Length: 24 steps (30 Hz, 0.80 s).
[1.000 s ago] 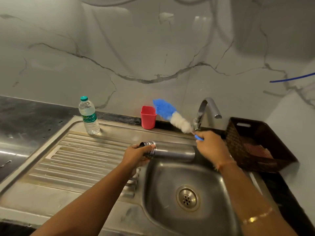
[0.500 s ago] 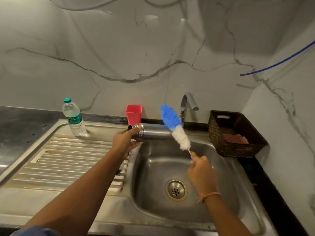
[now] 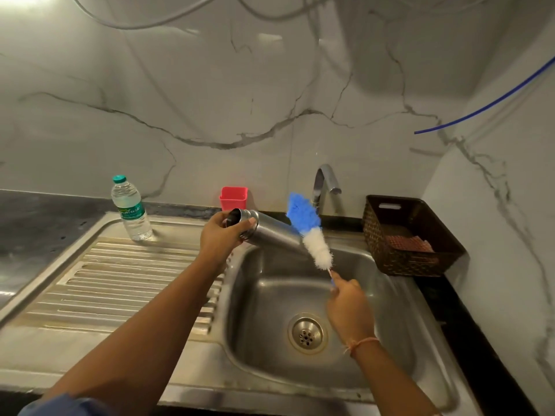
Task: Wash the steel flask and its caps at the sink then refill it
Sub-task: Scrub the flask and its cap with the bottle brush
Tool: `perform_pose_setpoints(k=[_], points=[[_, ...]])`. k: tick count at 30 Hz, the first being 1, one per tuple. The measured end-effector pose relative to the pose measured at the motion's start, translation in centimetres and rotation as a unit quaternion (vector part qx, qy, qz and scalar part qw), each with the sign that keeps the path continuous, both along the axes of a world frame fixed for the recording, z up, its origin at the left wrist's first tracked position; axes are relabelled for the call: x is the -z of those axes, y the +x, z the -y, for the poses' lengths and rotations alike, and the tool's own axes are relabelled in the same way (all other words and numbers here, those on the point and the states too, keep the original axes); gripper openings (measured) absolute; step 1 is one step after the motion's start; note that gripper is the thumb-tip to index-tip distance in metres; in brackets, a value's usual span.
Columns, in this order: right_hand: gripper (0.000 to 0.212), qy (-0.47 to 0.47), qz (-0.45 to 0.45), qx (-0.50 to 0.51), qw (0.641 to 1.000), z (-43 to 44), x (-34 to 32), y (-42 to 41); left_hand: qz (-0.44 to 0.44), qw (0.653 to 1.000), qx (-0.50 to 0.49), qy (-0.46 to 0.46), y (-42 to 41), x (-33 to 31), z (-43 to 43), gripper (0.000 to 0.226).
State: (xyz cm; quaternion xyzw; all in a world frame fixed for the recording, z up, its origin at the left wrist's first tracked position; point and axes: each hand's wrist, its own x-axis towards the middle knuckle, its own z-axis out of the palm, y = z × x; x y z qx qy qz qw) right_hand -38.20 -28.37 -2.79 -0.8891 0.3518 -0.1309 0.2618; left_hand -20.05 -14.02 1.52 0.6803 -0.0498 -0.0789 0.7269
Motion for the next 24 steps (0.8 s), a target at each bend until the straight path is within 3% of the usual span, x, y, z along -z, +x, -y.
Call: perform_pose_setpoints(k=[8, 14, 21, 24], points=[[0.048, -0.003, 0.089, -0.070, 0.994, -2.8, -0.4, 0.2, 0.131, 0.978, 0.026, 0.163, -0.3, -1.3, 0.4, 0.032], [0.041, 0.063, 0.011, 0.008, 0.998, 1.0, 2.0, -0.6, 0.192, 0.958, 0.093, 0.192, -0.1, -3.4, -0.6, 0.037], [0.040, 0.031, 0.135, -0.101, 0.985, -0.5, -0.2, 0.5, 0.242, 0.924, 0.147, 0.255, -1.0, -3.5, -0.4, 0.043], [0.041, 0.033, 0.114, -0.093, 0.989, 0.6, 0.9, 0.4, 0.246, 0.926, 0.157, 0.241, -1.0, -3.9, -0.8, 0.042]])
